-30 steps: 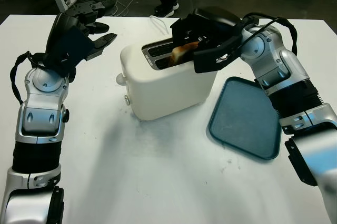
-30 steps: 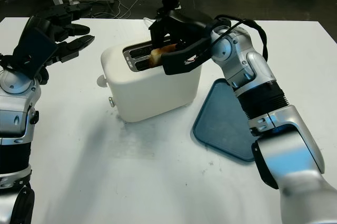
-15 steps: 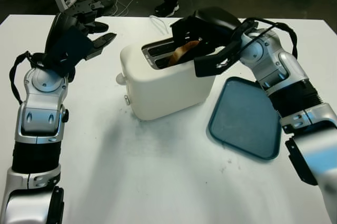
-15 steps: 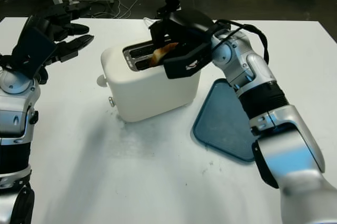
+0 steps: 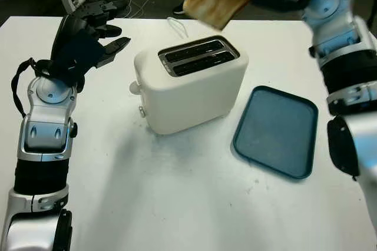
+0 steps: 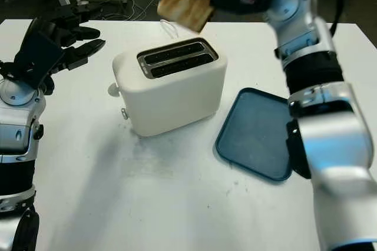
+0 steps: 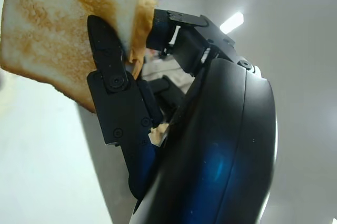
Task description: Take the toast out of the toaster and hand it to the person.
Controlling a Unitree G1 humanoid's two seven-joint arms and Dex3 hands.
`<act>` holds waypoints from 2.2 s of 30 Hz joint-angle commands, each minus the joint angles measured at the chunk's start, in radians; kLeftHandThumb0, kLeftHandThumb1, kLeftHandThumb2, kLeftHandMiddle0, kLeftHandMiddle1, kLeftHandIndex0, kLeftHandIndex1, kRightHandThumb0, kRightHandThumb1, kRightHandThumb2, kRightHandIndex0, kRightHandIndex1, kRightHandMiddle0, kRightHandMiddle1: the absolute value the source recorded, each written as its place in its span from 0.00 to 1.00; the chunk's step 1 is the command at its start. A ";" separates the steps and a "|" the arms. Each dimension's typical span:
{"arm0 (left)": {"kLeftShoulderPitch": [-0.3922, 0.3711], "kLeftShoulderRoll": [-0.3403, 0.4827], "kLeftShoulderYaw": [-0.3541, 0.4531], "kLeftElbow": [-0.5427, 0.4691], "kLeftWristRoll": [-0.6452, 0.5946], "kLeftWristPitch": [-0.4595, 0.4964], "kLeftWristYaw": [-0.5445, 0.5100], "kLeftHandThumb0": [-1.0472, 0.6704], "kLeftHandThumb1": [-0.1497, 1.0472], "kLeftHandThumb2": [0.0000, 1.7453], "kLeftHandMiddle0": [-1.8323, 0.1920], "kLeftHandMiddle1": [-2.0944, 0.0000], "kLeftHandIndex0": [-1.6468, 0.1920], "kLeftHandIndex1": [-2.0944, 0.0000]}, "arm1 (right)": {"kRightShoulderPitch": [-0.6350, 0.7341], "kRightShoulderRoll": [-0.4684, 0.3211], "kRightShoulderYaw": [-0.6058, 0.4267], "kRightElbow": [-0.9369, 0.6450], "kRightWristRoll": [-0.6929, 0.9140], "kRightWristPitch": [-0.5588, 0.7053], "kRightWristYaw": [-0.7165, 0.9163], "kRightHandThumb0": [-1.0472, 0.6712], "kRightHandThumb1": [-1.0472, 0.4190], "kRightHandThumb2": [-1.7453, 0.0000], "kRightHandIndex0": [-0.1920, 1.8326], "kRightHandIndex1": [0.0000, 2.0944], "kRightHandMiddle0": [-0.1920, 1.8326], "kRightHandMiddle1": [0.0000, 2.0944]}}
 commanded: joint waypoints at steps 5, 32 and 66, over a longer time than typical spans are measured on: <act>0.012 0.004 0.002 -0.010 0.007 0.000 0.004 0.51 0.89 0.08 0.72 0.64 0.57 0.97 | -0.054 -0.058 -0.073 0.093 0.032 0.013 -0.140 0.32 0.09 0.83 0.66 0.83 0.54 0.83; 0.010 -0.001 0.004 -0.004 0.000 -0.008 0.003 0.52 0.89 0.09 0.73 0.63 0.57 0.97 | 0.065 0.080 -0.145 0.413 0.123 0.213 -0.405 0.51 0.09 0.82 0.45 0.83 0.34 0.81; 0.014 -0.006 0.008 -0.005 -0.005 -0.006 0.006 0.52 0.89 0.09 0.74 0.62 0.57 0.97 | 0.167 0.127 -0.179 0.439 0.158 0.274 -0.392 0.48 0.09 0.83 0.51 0.83 0.33 0.83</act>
